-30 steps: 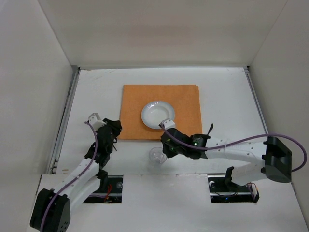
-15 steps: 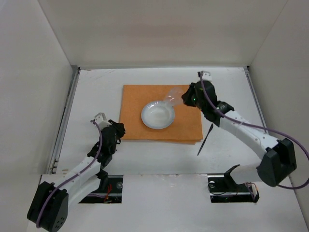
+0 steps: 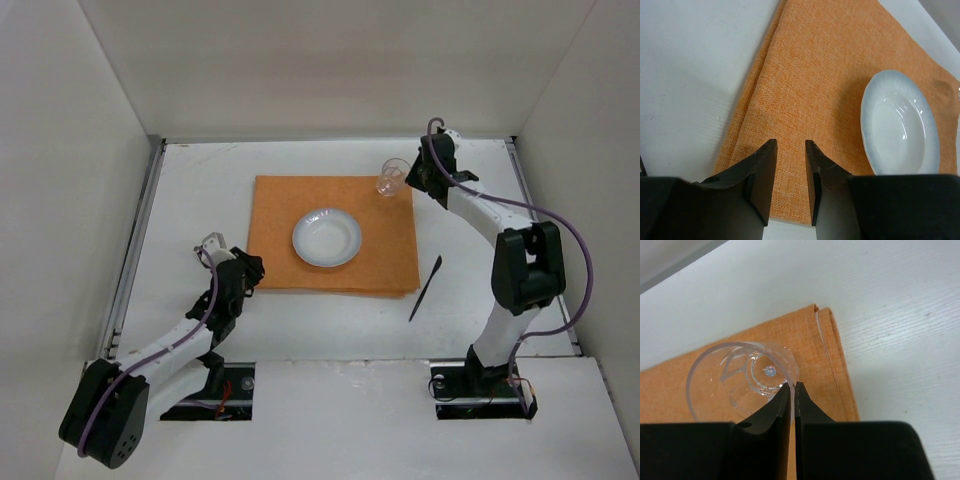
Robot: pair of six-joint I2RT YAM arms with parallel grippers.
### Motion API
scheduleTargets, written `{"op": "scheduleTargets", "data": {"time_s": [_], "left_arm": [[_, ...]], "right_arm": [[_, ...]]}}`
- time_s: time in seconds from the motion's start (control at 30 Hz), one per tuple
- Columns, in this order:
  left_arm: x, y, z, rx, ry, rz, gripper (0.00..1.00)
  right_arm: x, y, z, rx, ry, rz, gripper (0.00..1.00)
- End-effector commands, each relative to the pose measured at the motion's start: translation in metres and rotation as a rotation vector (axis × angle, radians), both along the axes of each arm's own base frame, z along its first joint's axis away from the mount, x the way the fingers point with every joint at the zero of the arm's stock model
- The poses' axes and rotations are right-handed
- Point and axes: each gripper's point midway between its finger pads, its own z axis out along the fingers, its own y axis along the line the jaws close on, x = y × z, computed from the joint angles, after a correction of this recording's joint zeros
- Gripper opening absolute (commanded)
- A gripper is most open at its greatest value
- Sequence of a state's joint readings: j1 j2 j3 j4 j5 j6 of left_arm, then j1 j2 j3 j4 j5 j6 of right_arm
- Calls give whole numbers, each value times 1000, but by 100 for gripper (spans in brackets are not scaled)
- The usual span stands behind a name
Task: Set the dinner table for one person
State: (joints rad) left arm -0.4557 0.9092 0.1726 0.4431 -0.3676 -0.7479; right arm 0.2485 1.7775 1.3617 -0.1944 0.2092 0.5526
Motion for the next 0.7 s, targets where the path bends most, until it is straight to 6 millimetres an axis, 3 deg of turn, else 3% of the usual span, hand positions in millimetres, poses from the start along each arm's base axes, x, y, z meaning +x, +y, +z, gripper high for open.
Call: {"op": "scheduleTargets", "data": {"time_s": [0.0,0.27,0.37,0.53,0.67], "left_arm": [[12,-3,23,-38,-77,6,28],[13,-3,17,-44,-55,8,31],[14,-2,17,-45,-57,13,32],[13,-1,21,-59,-73,15,34],[13,3,18,-58,-66,26,34]], "right_arm": [[19,6,21,5,-65,16,9],[21,3,-10,-39,4,-4,10],[25,-5,-16,-108,30,-25,10],[28,0,-22,-220,73,-10,10],[29,4,-27,-215,87,-1,14]]}}
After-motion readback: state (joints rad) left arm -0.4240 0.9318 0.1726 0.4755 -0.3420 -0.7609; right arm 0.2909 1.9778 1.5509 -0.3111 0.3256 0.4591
